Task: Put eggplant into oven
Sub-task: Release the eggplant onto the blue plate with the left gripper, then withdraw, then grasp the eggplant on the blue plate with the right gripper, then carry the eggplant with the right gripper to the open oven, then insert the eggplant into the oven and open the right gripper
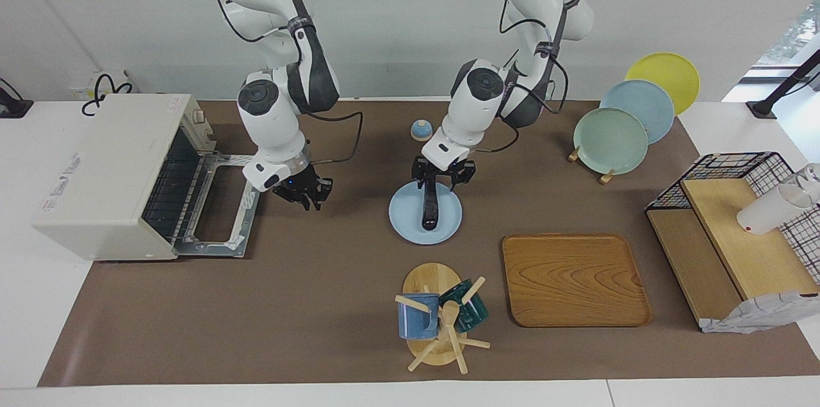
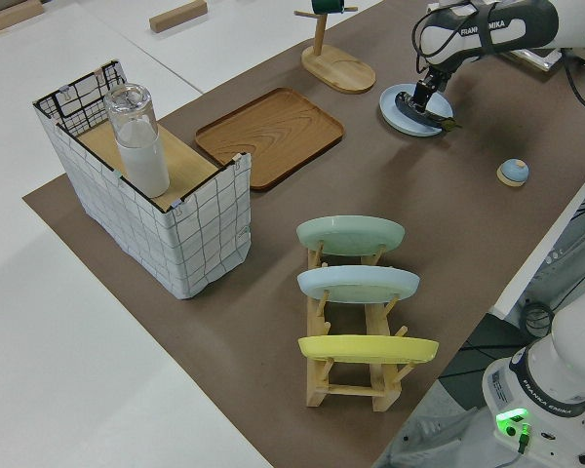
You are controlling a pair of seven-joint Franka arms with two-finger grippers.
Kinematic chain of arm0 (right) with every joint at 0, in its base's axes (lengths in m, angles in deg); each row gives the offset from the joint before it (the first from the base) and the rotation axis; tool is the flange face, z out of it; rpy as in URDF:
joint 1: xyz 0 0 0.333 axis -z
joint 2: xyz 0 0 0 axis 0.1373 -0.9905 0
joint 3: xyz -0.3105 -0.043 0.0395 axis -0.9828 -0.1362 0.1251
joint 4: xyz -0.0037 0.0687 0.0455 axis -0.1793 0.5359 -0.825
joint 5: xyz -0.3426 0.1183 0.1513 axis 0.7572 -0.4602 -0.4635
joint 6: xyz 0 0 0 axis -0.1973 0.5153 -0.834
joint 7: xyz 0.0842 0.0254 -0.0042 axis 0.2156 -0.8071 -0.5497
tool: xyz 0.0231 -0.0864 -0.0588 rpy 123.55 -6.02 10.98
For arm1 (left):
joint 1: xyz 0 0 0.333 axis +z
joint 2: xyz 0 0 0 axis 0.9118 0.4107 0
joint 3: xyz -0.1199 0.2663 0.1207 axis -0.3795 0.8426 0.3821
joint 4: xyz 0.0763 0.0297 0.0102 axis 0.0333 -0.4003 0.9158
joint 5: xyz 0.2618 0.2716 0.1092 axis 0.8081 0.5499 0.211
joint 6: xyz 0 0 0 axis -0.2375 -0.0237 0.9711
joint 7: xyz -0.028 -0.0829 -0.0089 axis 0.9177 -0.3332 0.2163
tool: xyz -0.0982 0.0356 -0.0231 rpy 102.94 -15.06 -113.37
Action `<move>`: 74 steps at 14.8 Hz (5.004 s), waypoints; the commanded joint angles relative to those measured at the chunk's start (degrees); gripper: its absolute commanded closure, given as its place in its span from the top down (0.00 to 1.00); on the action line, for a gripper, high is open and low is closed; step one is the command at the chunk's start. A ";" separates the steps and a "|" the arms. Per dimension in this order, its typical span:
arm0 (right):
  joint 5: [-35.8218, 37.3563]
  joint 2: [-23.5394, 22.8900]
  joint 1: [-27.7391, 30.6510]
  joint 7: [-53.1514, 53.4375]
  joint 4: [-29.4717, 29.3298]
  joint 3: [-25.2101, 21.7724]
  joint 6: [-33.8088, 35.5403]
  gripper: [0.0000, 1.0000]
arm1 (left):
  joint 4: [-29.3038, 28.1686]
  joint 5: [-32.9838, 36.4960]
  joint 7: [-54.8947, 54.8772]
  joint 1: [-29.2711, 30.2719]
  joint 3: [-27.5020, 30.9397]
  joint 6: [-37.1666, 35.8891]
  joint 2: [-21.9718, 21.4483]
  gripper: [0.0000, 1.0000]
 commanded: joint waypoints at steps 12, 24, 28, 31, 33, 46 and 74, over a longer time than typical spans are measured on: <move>5.66 -23.85 -23.09 21.11 -39.84 0.12 12.92 0.32 | 9.17 9.36 -23.26 26.22 0.32 -26.50 -11.57 1.00; 15.95 -28.26 -30.84 24.22 -35.38 0.21 3.52 0.36 | 21.39 15.09 -23.18 28.85 -0.30 -46.81 -14.22 1.00; 17.97 -27.91 -30.75 23.95 -33.17 0.21 2.10 0.35 | 20.34 14.83 -24.40 32.02 -2.41 -45.76 -14.56 1.00; 17.97 -27.38 -30.84 23.95 -31.06 0.21 0.35 0.19 | 19.99 14.65 -24.23 31.41 -1.97 -45.85 -14.83 1.00; 18.32 -27.29 -30.93 23.69 -31.40 0.12 1.22 0.00 | 19.29 14.30 -23.79 31.14 -1.71 -45.76 -15.09 1.00; 26.50 -7.46 -17.84 18.15 -15.90 -0.75 17.76 0.00 | 17.88 10.61 -23.44 30.71 -1.09 -44.71 -15.44 1.00; 27.20 11.56 17.32 -14.20 12.71 -0.75 1.66 0.00 | 18.05 10.78 -23.61 31.50 -1.27 -44.88 -15.80 1.00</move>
